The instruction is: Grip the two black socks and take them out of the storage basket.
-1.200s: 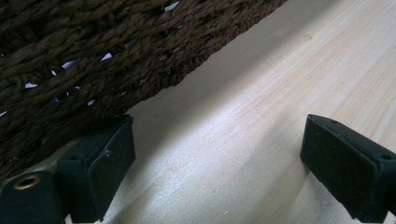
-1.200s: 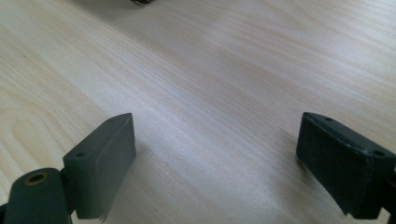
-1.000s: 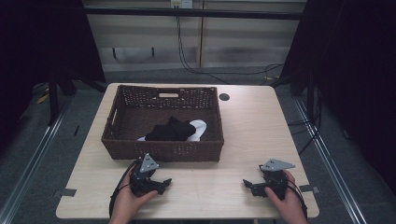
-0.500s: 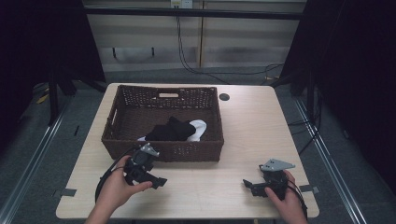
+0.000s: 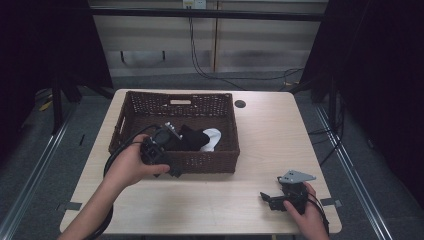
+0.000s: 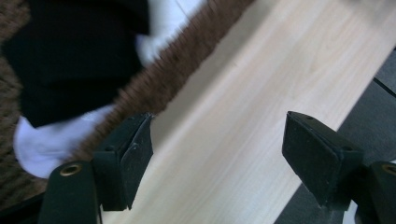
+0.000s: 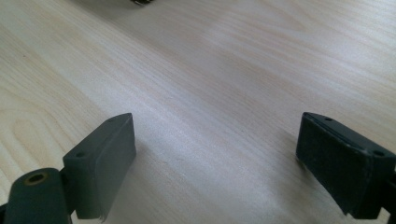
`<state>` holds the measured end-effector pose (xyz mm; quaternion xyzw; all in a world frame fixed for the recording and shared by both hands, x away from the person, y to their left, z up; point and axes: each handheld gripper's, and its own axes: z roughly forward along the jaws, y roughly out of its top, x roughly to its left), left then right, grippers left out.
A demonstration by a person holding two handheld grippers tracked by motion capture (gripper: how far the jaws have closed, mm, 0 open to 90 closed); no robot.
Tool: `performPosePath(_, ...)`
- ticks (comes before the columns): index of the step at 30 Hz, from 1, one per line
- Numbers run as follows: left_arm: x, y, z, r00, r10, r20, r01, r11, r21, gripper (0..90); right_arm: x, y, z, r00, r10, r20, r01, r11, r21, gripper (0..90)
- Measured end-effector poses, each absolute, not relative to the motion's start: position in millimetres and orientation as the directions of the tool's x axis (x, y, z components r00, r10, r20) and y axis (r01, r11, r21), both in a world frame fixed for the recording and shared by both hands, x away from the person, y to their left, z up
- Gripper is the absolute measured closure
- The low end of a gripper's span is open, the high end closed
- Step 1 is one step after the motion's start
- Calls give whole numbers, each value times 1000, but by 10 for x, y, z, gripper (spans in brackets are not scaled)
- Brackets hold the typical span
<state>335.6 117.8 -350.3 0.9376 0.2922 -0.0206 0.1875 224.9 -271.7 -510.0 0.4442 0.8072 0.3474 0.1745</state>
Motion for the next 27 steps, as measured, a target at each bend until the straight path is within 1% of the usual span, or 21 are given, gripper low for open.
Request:
performPosePath(2, 3397, 1164, -3479, 827, 542, -150, 558, -756, 342, 242, 2248, -2717, -5099, -544, 839, 27, 596, 364, 716, 112)
performPosePath(4, 3536, 1139, -3415, 824, 536, -185, 564, -748, 348, 244, 2249, -2717, -5100, -545, 838, 26, 595, 364, 716, 112)
performPosePath(6, 3618, 1107, -3396, 826, 539, -166, 561, -753, 343, 244, 2249, -2717, -5100, -545, 838, 27, 596, 364, 716, 112)
performPosePath(12, 3824, 1000, -3400, 820, 551, -155, 568, -753, 331, 243, 2249, -2717, -5099, -545, 838, 28, 596, 364, 716, 112)
performPosePath(14, 3952, 938, -3420, 820, 554, -143, 567, -752, 336, 248, 2248, -2717, -5099, -544, 839, 29, 598, 362, 715, 112)
performPosePath(22, 4201, 735, -3582, 810, 575, -110, 575, -746, 336, 249, 2250, -2716, -5100, -543, 839, 30, 595, 360, 718, 112)
performPosePath(27, 4329, 656, -3712, 794, 598, -111, 596, -730, 335, 266, 2249, -2716, -5100, -542, 840, 30, 596, 359, 718, 112)
